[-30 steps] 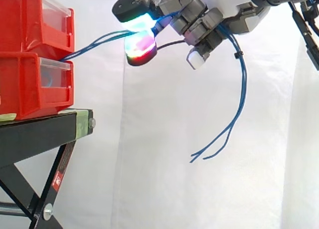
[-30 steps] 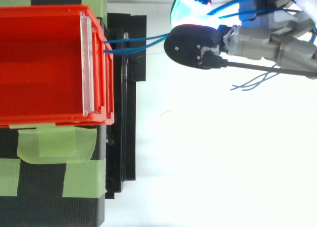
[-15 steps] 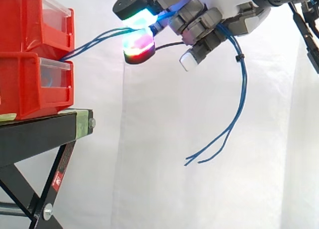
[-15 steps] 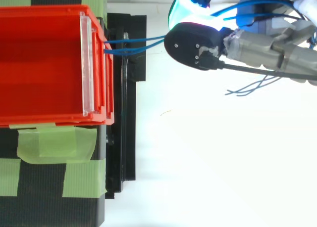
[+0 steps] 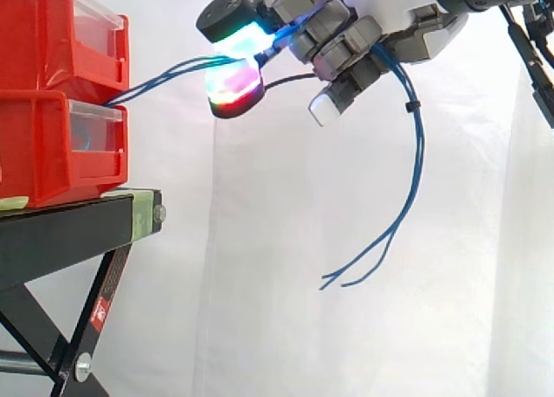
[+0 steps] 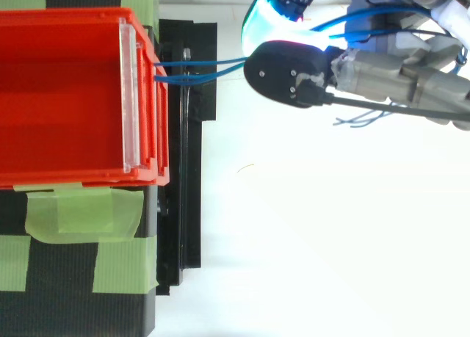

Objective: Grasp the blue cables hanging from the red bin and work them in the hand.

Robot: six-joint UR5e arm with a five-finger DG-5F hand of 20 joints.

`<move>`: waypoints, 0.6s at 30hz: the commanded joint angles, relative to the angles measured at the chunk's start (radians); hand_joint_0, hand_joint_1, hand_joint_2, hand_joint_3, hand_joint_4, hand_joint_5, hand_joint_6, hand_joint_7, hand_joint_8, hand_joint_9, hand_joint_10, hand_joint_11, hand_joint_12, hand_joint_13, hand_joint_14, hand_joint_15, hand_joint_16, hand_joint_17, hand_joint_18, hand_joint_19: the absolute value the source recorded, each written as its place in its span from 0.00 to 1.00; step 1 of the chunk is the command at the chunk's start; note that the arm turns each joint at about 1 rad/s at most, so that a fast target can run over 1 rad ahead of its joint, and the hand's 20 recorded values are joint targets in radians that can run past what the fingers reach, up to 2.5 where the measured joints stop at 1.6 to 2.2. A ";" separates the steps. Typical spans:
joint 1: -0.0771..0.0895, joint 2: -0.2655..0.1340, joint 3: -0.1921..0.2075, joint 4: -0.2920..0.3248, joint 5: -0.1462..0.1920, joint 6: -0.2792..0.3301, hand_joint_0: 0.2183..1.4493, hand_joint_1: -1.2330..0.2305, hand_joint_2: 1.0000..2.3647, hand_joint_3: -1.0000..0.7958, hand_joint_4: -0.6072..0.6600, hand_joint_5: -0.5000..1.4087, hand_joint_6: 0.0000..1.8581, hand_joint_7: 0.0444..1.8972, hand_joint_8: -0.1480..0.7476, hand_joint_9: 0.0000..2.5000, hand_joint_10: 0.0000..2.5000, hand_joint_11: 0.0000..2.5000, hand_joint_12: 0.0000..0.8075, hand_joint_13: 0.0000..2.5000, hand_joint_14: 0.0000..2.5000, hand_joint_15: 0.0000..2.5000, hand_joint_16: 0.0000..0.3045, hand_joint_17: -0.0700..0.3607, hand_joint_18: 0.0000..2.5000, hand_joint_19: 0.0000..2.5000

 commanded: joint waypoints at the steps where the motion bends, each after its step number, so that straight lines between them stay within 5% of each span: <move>1: -0.003 0.000 0.000 -0.005 -0.008 0.000 0.63 0.45 0.01 0.62 0.76 0.48 0.01 0.62 0.67 0.28 1.00 1.00 0.72 0.44 1.00 0.75 0.19 0.46 0.54 0.19; 3: -0.004 0.000 0.000 -0.006 -0.022 -0.003 0.57 0.45 0.01 0.44 0.76 0.48 0.01 0.62 0.68 0.28 1.00 1.00 0.72 0.45 1.00 0.76 0.19 0.47 0.55 0.20; 6: -0.008 0.000 0.000 -0.006 -0.034 -0.005 0.55 0.46 0.02 0.33 0.73 0.47 0.01 0.62 0.69 0.29 1.00 1.00 0.72 0.44 1.00 0.77 0.16 0.42 0.53 0.26; 7: -0.009 0.000 0.000 -0.006 -0.037 -0.006 0.55 0.46 0.02 0.36 0.73 0.47 0.01 0.62 0.70 0.29 1.00 1.00 0.73 0.44 1.00 0.78 0.16 0.42 0.53 0.26; 9: -0.011 0.000 0.000 -0.006 -0.037 -0.006 0.63 0.43 0.01 0.66 0.75 0.48 0.01 0.62 0.64 0.29 1.00 1.00 0.73 0.45 1.00 0.77 0.18 0.45 0.55 0.20; 11: -0.011 0.000 0.000 -0.011 -0.037 -0.006 0.65 0.44 0.01 0.73 0.75 0.48 0.01 0.62 0.66 0.29 1.00 1.00 0.73 0.45 1.00 0.76 0.19 0.47 0.55 0.19; 16: -0.011 0.000 0.000 -0.011 -0.037 -0.006 0.54 0.45 0.02 0.36 0.74 0.46 0.01 0.60 0.70 0.28 1.00 1.00 0.74 0.44 1.00 0.78 0.17 0.43 0.53 0.25; 17: -0.011 0.000 0.000 -0.011 -0.037 -0.006 0.57 0.44 0.02 0.39 0.74 0.46 0.01 0.58 0.70 0.28 1.00 1.00 0.74 0.43 1.00 0.77 0.16 0.42 0.53 0.25; 18: -0.011 0.000 0.000 -0.009 -0.037 -0.006 0.63 0.42 0.02 0.60 0.75 0.46 0.01 0.58 0.68 0.28 1.00 1.00 0.73 0.44 1.00 0.77 0.17 0.44 0.53 0.22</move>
